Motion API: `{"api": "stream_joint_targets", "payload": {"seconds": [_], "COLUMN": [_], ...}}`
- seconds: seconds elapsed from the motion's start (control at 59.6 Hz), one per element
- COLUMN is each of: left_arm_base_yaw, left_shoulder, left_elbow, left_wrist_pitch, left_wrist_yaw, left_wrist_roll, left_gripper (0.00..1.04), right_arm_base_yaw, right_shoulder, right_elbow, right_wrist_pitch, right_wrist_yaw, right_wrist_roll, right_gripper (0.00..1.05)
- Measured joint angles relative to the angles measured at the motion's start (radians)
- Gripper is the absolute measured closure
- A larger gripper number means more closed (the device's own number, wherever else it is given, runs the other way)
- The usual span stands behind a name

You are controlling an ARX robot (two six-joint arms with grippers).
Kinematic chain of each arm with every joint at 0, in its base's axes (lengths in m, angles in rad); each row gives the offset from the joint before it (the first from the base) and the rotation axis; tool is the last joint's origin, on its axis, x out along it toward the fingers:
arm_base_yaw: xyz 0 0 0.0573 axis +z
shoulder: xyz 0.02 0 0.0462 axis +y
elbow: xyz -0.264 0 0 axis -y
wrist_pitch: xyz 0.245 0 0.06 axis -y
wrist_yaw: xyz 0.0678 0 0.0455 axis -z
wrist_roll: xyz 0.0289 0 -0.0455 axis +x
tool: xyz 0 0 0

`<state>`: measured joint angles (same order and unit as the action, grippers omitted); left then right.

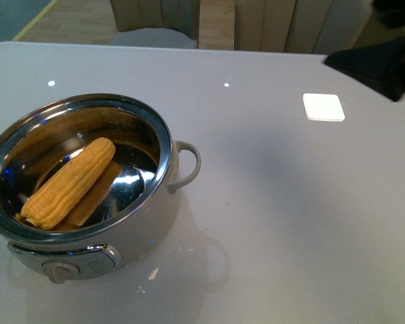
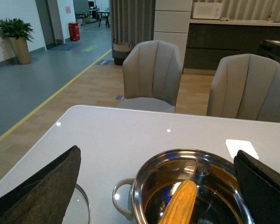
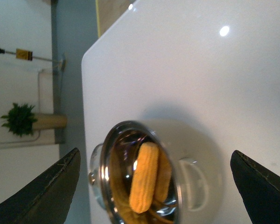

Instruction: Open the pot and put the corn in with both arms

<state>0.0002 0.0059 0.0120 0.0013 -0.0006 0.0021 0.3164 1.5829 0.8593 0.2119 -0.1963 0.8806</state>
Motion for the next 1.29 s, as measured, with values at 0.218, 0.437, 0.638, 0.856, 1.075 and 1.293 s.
{"api": "stream_joint_targets", "payload": {"seconds": [0.218, 0.437, 0.638, 0.856, 1.075, 1.293], "left_arm_base_yaw": [0.0, 0.0, 0.0, 0.0, 0.0, 0.0], "left_shoulder": [0.0, 0.0, 0.0, 0.0, 0.0, 0.0], "left_elbow": [0.0, 0.0, 0.0, 0.0, 0.0, 0.0], "left_wrist_pitch": [0.0, 0.0, 0.0, 0.0, 0.0, 0.0], "left_wrist_yaw": [0.0, 0.0, 0.0, 0.0, 0.0, 0.0], "left_wrist_roll": [0.0, 0.0, 0.0, 0.0, 0.0, 0.0], "left_gripper": [0.07, 0.07, 0.07, 0.07, 0.07, 0.07], "right_arm_base_yaw": [-0.144, -0.188, -0.227, -0.309, -0.313, -0.314], "right_shoulder": [-0.298, -0.459, -0.587, -0.72, -0.849, -0.954], "right_elbow": [-0.225, -0.565, -0.681, -0.75, -0.795, -0.842], "right_wrist_pitch": [-0.065, 0.612, 0.591, 0.529, 0.447, 0.4], "right_wrist_yaw": [0.047, 0.319, 0.281, 0.204, 0.198, 0.197], "right_wrist_roll": [-0.253, -0.784, -0.857, -0.872, -0.874, -0.875], "right_gripper": [0.1, 0.53, 0.92, 1.03, 1.03, 1.03]}}
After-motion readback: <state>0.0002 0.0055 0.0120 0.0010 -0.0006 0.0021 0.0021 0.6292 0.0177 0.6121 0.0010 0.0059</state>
